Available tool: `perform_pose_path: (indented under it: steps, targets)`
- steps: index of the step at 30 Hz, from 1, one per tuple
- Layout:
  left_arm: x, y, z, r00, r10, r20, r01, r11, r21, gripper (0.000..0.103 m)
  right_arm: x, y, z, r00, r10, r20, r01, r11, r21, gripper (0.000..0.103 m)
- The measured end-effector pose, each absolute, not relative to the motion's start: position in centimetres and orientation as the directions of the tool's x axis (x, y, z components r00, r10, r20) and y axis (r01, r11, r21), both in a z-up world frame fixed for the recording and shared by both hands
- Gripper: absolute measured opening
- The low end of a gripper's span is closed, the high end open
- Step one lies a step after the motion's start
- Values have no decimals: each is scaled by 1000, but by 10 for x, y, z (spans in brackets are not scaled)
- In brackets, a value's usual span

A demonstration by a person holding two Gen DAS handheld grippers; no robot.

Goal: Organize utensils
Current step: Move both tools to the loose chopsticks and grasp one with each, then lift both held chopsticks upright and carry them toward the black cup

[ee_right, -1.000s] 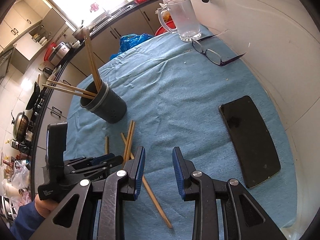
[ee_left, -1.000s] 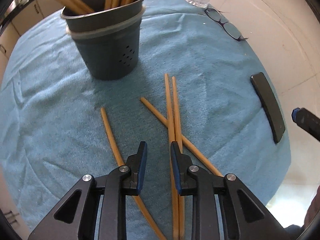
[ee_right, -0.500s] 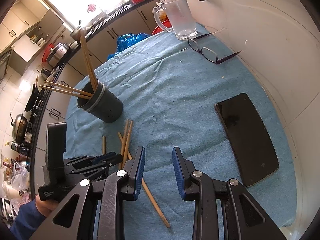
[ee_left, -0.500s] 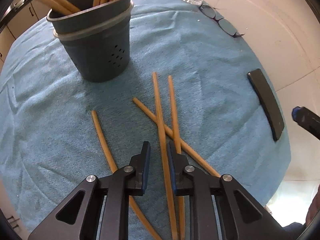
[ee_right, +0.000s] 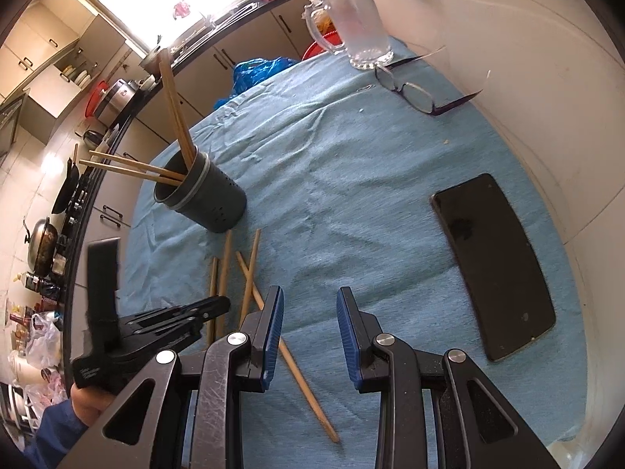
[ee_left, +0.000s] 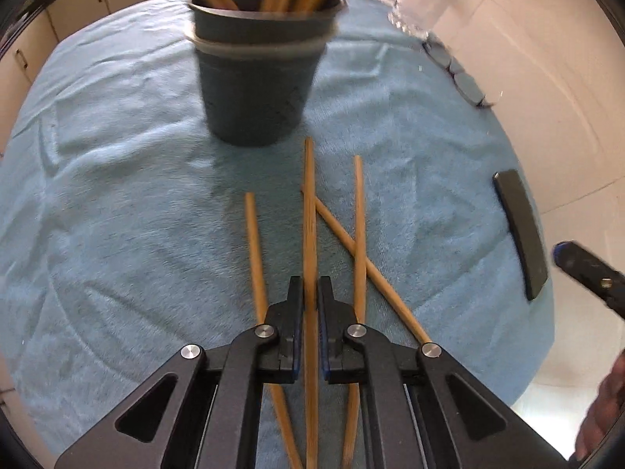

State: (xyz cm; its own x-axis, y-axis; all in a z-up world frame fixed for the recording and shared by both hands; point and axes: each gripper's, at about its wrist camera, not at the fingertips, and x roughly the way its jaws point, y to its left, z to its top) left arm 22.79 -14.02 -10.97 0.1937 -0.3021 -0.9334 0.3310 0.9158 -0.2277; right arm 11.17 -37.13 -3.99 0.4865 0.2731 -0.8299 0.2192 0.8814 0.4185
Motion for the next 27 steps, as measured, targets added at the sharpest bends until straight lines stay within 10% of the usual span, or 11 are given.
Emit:
perform_pose_path:
  steps: [27]
  targets:
    - [205, -59, -56, 320, -326, -889, 250, 935, -253, 7, 227, -287, -127, 237, 409, -881, 256, 848, 463, 29]
